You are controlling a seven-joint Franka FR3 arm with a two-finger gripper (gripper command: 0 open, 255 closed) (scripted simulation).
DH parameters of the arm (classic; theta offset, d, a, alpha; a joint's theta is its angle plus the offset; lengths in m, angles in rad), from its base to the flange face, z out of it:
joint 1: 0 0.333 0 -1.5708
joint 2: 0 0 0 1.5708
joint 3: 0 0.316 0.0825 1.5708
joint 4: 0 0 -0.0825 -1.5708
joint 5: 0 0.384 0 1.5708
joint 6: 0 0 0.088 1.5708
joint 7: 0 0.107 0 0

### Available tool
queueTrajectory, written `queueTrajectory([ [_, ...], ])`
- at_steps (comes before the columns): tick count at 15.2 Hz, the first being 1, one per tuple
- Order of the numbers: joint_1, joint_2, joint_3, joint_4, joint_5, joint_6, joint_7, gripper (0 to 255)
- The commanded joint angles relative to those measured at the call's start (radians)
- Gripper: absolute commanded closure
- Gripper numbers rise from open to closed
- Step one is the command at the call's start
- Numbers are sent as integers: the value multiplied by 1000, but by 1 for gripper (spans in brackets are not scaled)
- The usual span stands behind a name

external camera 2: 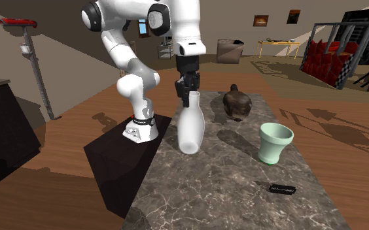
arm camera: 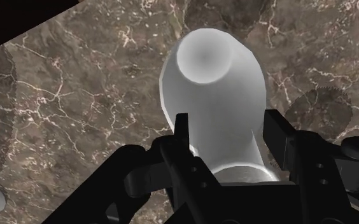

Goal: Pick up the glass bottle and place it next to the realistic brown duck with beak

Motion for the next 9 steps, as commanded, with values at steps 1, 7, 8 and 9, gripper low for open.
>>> queueTrajectory([
  [1,1,-1,2,24,2,-24,-1,255],
  [7,5,-1,11,104,10,-105,-1,255],
  [8,6,0,13,118,11,-118,-2,255],
  [9,6,1,14,132,12,-131,-2,255],
])
